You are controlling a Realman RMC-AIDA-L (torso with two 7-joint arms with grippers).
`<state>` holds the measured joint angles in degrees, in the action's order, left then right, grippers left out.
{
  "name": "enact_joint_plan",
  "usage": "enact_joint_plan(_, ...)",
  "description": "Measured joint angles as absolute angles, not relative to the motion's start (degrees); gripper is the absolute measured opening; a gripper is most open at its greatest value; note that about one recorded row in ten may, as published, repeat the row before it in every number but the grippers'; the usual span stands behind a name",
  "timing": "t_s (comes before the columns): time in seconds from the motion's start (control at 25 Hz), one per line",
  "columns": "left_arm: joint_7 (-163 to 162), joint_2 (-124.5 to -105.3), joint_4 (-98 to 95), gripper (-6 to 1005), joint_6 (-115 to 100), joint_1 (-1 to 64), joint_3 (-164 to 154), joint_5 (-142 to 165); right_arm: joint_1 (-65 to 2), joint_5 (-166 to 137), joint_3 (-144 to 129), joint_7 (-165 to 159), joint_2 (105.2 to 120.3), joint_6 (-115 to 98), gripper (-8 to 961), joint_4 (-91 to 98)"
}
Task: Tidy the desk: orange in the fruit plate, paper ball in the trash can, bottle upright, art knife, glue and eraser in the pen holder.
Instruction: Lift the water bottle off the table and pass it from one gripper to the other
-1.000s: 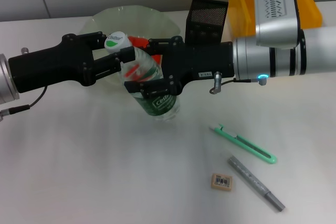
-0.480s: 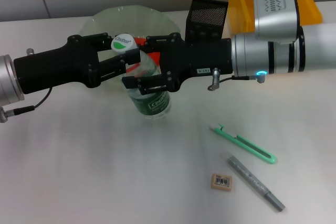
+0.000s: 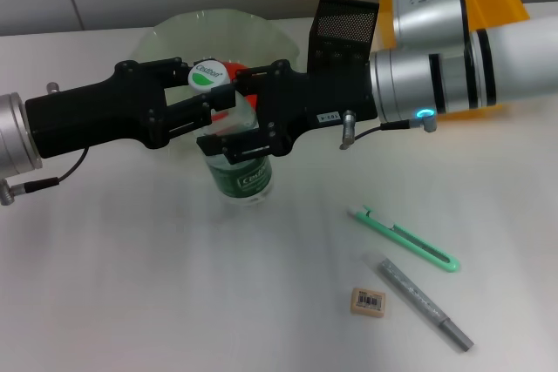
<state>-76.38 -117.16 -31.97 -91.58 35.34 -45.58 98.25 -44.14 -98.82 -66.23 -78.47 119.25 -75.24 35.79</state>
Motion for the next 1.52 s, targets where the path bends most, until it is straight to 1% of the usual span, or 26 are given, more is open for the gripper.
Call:
enact_joint_plan(1.0, -76.69, -117.15, -31.99, 450, -91.67, 35.39, -46.16, 98.18, -42.45, -101.96, -69.58, -86.3, 119.26, -75.58, 724, 45.4)
enact_joint_plan(1.52, -77.26, -116.68, -32.0, 450, -91.05, 35.51, -46.25, 98.23, -40.3, -102.53, -70.66, -86.92, 119.34, -75.64, 723, 49.24)
